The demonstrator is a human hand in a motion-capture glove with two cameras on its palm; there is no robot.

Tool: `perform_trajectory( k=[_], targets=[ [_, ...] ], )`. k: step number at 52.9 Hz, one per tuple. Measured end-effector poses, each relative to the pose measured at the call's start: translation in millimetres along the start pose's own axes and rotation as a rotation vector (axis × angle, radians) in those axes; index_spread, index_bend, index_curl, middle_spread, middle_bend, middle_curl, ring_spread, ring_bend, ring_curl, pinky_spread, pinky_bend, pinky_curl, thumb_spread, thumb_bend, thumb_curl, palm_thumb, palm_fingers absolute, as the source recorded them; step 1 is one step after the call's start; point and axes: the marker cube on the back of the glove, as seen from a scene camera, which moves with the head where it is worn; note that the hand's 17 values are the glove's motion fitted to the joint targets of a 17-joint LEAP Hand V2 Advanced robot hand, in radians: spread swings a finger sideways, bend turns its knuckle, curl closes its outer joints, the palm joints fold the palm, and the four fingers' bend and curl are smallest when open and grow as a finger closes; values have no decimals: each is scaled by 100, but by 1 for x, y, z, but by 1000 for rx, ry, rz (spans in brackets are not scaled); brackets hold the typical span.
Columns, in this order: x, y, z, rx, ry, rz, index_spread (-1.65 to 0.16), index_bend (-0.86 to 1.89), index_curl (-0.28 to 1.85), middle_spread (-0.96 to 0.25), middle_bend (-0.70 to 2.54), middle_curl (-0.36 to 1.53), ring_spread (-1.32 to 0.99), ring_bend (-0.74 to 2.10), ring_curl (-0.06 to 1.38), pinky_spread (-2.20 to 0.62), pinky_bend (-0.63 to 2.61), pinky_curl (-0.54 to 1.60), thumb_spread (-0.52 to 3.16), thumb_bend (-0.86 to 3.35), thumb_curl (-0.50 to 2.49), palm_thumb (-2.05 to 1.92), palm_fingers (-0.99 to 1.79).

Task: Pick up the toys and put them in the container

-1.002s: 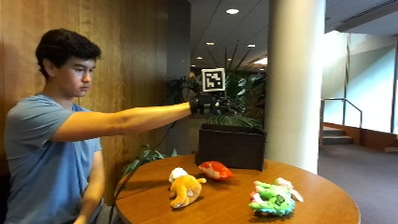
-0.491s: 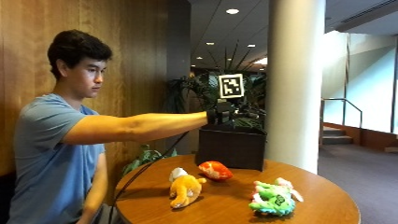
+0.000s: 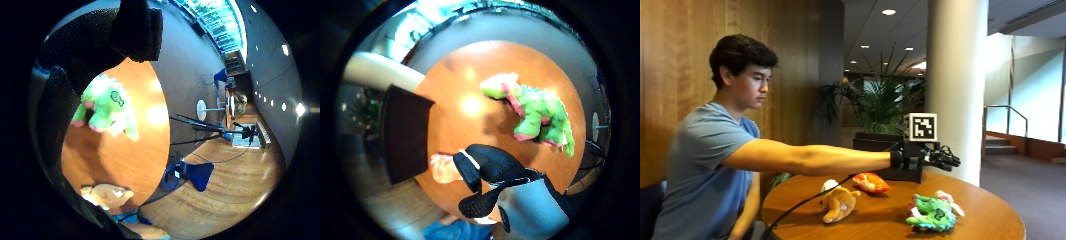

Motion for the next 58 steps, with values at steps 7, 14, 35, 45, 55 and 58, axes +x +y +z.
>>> perform_trajectory(
  k=[7,14,35,45,55,58],
  targets=[
    [7,-16,36,-74,-52,-31,-27,7,12,-1,18,31,-1,33,20,6,108,35,96,-6,20,-7,-15],
    [2,-37,67,-170,-52,200,-27,7,12,-1,17,31,0,32,21,6,110,35,95,-7,21,-7,-18],
    [-10,-27,121,-452,-238,-67,-26,1,8,0,18,31,0,46,28,6,122,38,91,-6,22,-7,-14],
    [-14,-22,113,-398,-152,-55,-28,5,6,-7,39,39,-13,82,39,-7,118,37,109,7,27,14,24],
    [-2,-8,79,-351,-161,-50,-31,3,-1,-21,66,50,-33,125,51,-30,129,40,130,18,34,33,62],
    [8,-1,60,-325,-151,-57,-31,6,0,-24,69,53,-35,129,54,-33,132,42,131,19,36,36,60]
  ],
)
